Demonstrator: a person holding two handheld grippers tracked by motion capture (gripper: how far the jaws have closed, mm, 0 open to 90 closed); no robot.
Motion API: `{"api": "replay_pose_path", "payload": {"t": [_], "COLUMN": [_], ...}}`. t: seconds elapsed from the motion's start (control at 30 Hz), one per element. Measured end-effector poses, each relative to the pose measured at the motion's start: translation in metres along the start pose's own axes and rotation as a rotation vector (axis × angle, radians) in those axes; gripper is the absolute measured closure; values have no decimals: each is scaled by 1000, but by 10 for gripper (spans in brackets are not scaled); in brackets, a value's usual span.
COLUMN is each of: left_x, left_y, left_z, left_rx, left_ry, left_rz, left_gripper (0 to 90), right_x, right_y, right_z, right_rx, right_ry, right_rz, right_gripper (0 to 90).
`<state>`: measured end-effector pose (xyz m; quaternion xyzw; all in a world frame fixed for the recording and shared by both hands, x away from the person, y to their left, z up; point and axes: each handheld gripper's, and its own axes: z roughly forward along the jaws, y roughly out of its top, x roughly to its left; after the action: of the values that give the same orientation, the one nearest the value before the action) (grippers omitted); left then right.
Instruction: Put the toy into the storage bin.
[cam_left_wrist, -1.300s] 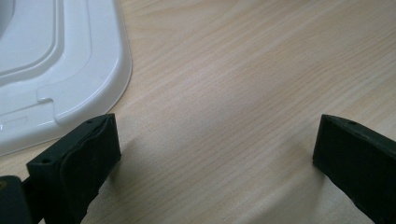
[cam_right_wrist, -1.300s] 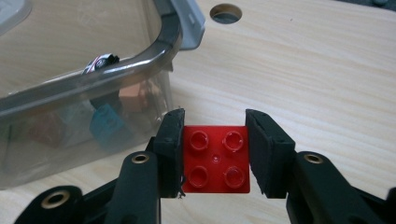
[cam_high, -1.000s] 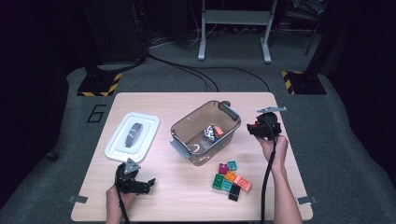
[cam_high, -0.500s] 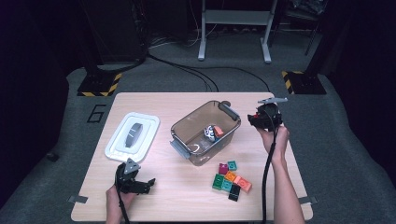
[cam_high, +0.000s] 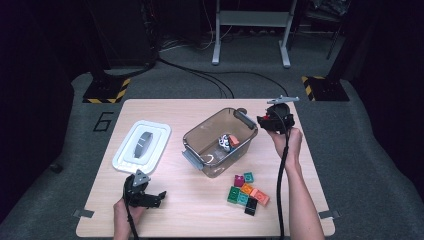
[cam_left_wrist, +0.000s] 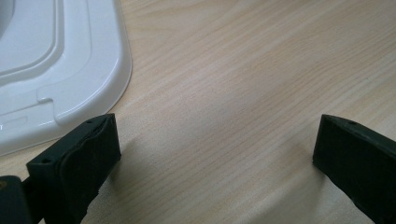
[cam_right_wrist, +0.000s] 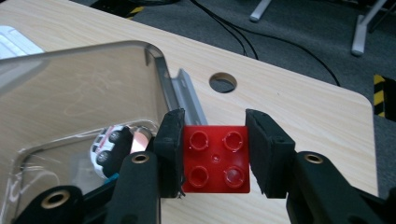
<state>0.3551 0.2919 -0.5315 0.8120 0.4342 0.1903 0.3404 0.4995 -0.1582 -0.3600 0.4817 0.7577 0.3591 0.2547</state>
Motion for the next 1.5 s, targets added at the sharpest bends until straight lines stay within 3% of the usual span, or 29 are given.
{"api": "replay_pose_path", "payload": {"t": [0.23,0.57,0.77,1.13,1.33,1.5], "left_x": [0,0,0,0,0,0], "left_y": [0,0,0,0,0,0], "left_z": [0,0,0,0,0,0], "left_rx": [0,0,-1,-1,-1,-1], "left_ry": [0,0,-2,-1,-2,-1], "left_rz": [0,0,-5,-5,-5,-5], "left_gripper": [6,7,7,7,7,7], "right_x": [17,38,40,40,39,39], "right_y": [8,4,-1,-3,-8,-10], "right_z": [7,23,31,28,31,31], "right_rx": [-2,47,73,96,110,119], "right_ry": [76,144,149,163,160,165], "right_rz": [-30,-67,-94,-114,-155,-154], "right_gripper": [590,589,589,588,587,587]}}
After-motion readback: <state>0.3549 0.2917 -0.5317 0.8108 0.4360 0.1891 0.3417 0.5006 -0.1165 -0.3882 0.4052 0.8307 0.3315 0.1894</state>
